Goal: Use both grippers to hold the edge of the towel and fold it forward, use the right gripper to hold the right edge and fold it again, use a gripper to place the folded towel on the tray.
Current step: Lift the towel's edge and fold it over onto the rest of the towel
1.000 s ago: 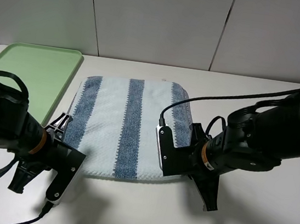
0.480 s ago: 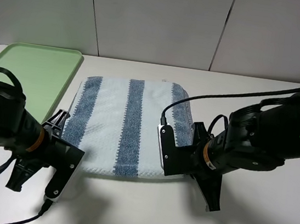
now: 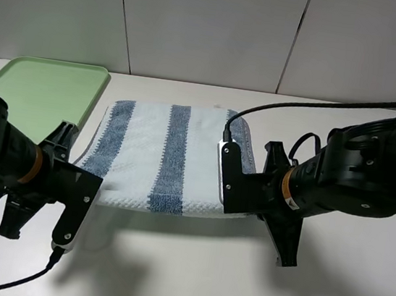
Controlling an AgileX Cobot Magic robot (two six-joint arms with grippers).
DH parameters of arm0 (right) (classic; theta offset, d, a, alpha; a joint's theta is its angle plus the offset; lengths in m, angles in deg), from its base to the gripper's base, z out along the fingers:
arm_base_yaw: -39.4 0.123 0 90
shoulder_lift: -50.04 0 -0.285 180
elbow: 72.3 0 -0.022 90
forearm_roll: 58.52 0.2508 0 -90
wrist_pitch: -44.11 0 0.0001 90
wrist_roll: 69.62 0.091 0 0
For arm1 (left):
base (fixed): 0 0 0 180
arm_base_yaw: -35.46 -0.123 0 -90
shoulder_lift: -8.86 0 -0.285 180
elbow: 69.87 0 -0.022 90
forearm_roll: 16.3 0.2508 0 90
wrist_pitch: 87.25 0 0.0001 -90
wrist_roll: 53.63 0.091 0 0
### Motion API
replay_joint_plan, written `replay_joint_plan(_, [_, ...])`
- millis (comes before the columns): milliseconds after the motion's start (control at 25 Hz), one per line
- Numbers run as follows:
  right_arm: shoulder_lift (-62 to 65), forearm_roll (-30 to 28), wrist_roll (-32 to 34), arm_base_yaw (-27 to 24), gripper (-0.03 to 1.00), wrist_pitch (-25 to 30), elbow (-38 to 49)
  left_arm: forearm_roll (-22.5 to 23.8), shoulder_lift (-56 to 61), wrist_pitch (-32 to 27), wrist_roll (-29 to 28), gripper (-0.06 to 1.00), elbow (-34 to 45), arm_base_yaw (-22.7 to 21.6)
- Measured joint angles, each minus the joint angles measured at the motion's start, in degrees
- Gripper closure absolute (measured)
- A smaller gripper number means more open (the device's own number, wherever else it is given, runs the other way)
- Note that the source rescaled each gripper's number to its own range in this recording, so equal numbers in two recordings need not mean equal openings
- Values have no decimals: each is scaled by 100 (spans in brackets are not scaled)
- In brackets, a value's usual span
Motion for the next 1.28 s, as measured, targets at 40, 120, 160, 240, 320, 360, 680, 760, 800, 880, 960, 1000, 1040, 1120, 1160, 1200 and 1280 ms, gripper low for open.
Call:
replay_joint_plan(40, [56, 24, 0, 0, 97, 62, -5, -63, 113, -43, 0, 94, -11, 0])
replay_joint_plan(120, [210, 94, 0, 0, 97, 131, -5, -211, 438, -202, 0, 94, -22, 0])
replay_joint_plan(160, [301, 134, 0, 0, 97, 161, -5, -246, 549, -272, 0, 94, -22, 18])
replay_joint_plan(240, [502, 220, -18, 0, 97, 246, -5, -300, 741, -417, 5, 94, -22, 91])
replay_joint_plan(320, [684, 275, -19, 2, 97, 364, -5, -385, 928, -589, 81, 94, -22, 238])
replay_joint_plan(360, [779, 299, -19, 8, 97, 436, -5, -436, 1004, -664, 116, 94, -22, 316])
replay_joint_plan(680, [1471, 909, -362, 50, 97, 1005, -11, -1089, 1179, -1525, 198, 94, -418, 822])
replay_joint_plan(760, [1659, 1067, -468, 50, 97, 1138, -11, -1141, 1197, -1623, 198, 94, -501, 856])
replay_joint_plan(800, [1749, 1163, -510, 50, 97, 1194, -11, -1177, 1219, -1738, 198, 94, -570, 867])
replay_joint_plan(880, [1913, 1293, -546, 50, 97, 1299, -11, -1259, 1231, -1955, 198, 94, -751, 883])
replay_joint_plan(960, [2074, 1358, -557, 50, 97, 1400, -11, -1309, 1235, -2129, 198, 94, -906, 885])
replay_joint_plan(1000, [2074, 1358, -557, 50, 97, 1400, -11, -1327, 1235, -2196, 198, 94, -986, 885])
replay_joint_plan(1040, [2153, 1387, -559, 50, 97, 1467, -11, -1352, 1235, -2269, 198, 94, -1057, 885])
replay_joint_plan(1120, [2302, 1474, -564, 50, 97, 1569, -11, -1460, 1235, -2470, 231, 94, -1246, 890])
replay_joint_plan(1160, [2359, 1523, -564, 50, 97, 1621, -11, -1523, 1235, -2533, 274, 94, -1305, 905])
replay_joint_plan(1200, [2428, 1557, -572, 50, 97, 1676, -11, -1615, 1235, -2587, 332, 94, -1358, 905])
replay_joint_plan(1280, [2543, 1644, -576, 50, 97, 1803, -11, -1802, 1235, -2650, 488, 94, -1424, 905])
